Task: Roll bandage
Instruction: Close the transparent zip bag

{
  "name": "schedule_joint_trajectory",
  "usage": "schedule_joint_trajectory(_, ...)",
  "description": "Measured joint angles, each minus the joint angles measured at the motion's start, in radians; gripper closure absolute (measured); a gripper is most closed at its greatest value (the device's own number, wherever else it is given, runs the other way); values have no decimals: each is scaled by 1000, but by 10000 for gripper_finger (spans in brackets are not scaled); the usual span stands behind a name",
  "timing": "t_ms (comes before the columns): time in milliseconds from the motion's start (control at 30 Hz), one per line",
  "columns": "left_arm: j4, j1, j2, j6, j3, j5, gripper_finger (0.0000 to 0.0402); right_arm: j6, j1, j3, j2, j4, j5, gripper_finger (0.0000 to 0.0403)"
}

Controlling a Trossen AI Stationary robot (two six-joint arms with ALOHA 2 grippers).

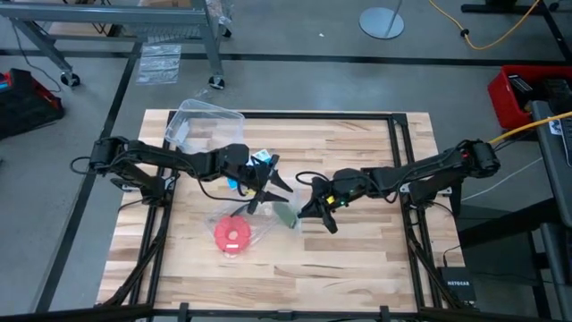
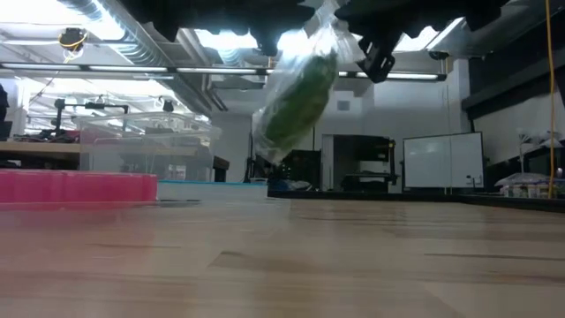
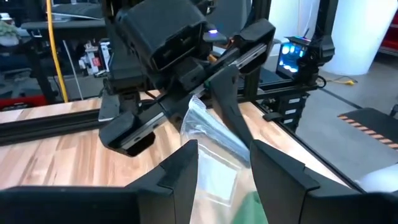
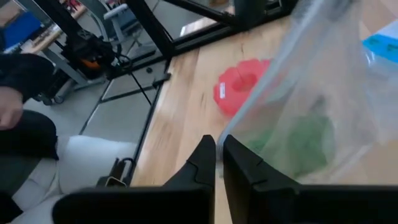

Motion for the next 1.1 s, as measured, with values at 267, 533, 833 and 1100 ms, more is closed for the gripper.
schedule_joint_trajectory(267, 83, 0, 0, 37, 0, 0, 263, 1, 22, 0, 0, 44, -10, 388)
schedule_joint_trajectory(533, 143, -1, 13, 48, 0, 5, 263, 0, 54, 1, 0, 48, 18, 388)
schedule_joint_trajectory(833, 188, -15, 120, 25, 54, 95, 263, 0, 53, 1, 0, 52, 18, 388)
schedule_joint_trajectory(1100, 162, -41, 164, -8, 85, 260, 263, 0, 52, 1, 0, 53, 14, 388)
